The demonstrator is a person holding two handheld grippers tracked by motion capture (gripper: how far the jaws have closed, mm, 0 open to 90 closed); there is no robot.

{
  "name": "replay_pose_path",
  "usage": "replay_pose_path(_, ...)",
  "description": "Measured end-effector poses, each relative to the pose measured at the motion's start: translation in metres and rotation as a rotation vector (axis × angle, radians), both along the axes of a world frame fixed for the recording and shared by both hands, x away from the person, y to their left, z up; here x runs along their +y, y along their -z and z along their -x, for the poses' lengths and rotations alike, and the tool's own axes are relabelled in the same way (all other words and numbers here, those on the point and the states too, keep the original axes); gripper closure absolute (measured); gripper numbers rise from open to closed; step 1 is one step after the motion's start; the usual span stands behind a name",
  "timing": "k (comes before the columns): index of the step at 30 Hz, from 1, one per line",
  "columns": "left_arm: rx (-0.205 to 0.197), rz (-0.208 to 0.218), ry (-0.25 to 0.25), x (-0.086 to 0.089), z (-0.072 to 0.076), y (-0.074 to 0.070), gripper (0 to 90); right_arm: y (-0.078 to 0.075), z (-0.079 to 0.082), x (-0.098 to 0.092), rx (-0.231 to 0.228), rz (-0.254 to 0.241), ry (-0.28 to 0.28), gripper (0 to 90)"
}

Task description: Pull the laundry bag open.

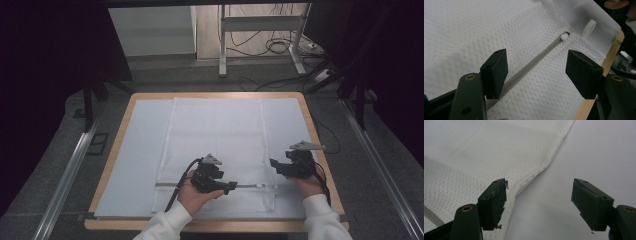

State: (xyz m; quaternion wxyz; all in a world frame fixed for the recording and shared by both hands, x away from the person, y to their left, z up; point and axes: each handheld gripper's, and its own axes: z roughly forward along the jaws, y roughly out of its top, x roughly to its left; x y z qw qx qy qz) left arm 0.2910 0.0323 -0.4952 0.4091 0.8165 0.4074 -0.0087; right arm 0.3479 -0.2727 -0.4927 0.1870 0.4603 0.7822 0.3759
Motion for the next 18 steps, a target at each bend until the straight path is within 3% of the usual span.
replay_pose_path(6, 0.003, -0.012, 0.01, -0.01, 0.0, 0.006, 34.8, -0.001, 0.001, 0.001, -0.005, -0.003, -0.002, 27.3)
replay_pose_path(18, 0.01, 0.006, 0.036, -0.03, 0.002, 0.008, 34.0, 0.001, 0.001, 0.0, 0.001, -0.001, 0.01, 27.1)
